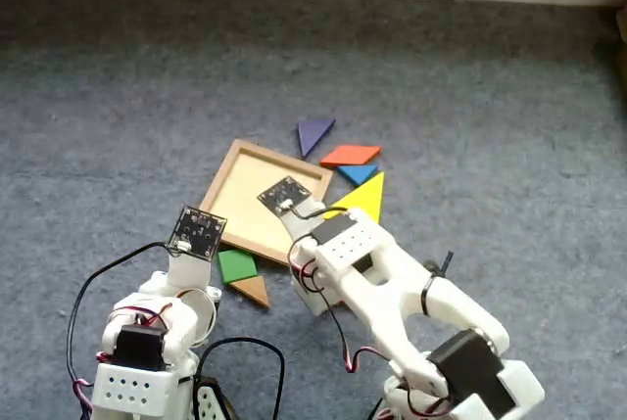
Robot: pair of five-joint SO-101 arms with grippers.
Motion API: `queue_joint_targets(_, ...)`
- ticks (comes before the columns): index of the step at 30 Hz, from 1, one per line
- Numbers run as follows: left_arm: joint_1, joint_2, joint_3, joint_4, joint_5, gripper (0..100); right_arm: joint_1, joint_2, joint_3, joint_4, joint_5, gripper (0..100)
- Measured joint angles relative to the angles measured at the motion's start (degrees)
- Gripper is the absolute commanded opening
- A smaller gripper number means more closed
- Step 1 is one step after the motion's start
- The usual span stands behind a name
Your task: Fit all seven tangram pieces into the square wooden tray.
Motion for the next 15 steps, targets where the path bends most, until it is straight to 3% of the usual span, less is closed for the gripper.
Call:
queue_joint_targets(8,0.0,0.0,0.0,0.0,0.0,1,1.85,2.29,-0.09,-0.88,0.0,36.7)
queue_joint_targets(15,0.0,0.0,0.0,0.0,0.0,1,1.85,2.29,-0.09,-0.88,0.0,23.1)
